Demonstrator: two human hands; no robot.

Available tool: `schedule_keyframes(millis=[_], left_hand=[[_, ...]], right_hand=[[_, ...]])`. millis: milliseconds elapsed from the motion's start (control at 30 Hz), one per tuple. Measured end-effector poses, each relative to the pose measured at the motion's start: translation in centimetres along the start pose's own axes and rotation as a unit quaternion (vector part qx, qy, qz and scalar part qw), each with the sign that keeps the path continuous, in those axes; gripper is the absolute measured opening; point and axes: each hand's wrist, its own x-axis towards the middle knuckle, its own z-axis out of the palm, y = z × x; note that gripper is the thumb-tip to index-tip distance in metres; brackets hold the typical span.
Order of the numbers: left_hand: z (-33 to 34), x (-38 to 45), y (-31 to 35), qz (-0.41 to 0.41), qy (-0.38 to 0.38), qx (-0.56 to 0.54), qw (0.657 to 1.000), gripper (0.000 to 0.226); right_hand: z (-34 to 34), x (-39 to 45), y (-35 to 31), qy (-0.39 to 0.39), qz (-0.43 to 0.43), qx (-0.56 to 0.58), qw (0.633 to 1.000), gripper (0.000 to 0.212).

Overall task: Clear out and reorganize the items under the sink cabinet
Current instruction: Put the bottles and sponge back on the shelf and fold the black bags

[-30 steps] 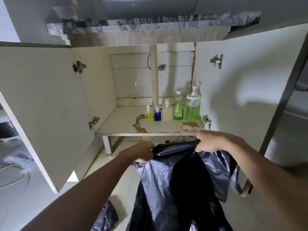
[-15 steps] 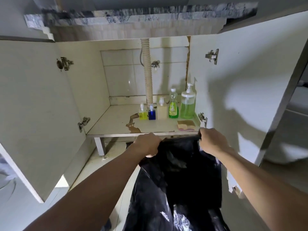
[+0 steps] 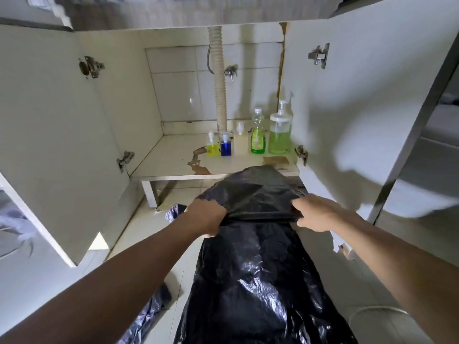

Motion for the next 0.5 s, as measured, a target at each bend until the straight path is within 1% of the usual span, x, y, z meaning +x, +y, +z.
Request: schedule_keyframes(millis=[33, 100, 133, 200, 233, 300, 400, 433, 500], left_hand=[[1.4, 0.1, 0.2, 0.013, -0.044, 0.006, 0.999, 0.030], [4.2, 0.4, 0.8, 0.029, -0.131, 0.011, 0.991, 0.033], [5.5, 0.5, 1.4, 0.036, -0.185, 0.010, 0.982, 0.032], [7.9, 0.5, 2.8, 0.045, -0.290, -0.009, 0.956, 0.022], [9.0, 0.2, 3.6, 0.049, -0.323, -0.014, 0.945, 0.020], [11.4, -0.6, 4.9, 0.058, -0.345, -0.013, 0.937, 0.025], [15.6, -2.0, 6.6, 0.048, -0.321, -0.025, 0.946, 0.060], [16.7, -2.5, 6.9, 0.044, -0.311, -0.022, 0.949, 0.064], [18.2, -3.4, 7.5, 0.043, -0.310, -0.007, 0.950, 0.060]], right_hand=[[1.7, 0.1, -0.3, -0.036, -0.004, 0.001, 0.999, 0.021], [5.5, 0.0, -1.1, -0.063, 0.006, 0.003, 0.998, 0.006], [7.6, -0.1, -1.6, -0.071, 0.022, 0.010, 0.997, 0.010], [11.9, -0.9, -2.7, -0.100, 0.054, 0.023, 0.993, 0.022], [13.8, -1.4, -3.3, -0.115, 0.064, 0.023, 0.991, 0.023], [16.7, -2.4, -4.4, -0.157, 0.080, 0.002, 0.984, 0.030], [19.0, -3.1, -5.0, -0.205, 0.082, -0.040, 0.974, 0.038], [19.2, -3.1, -5.0, -0.211, 0.081, -0.047, 0.973, 0.038], [19.5, -3.1, -5.0, -0.228, 0.080, -0.057, 0.969, 0.036]])
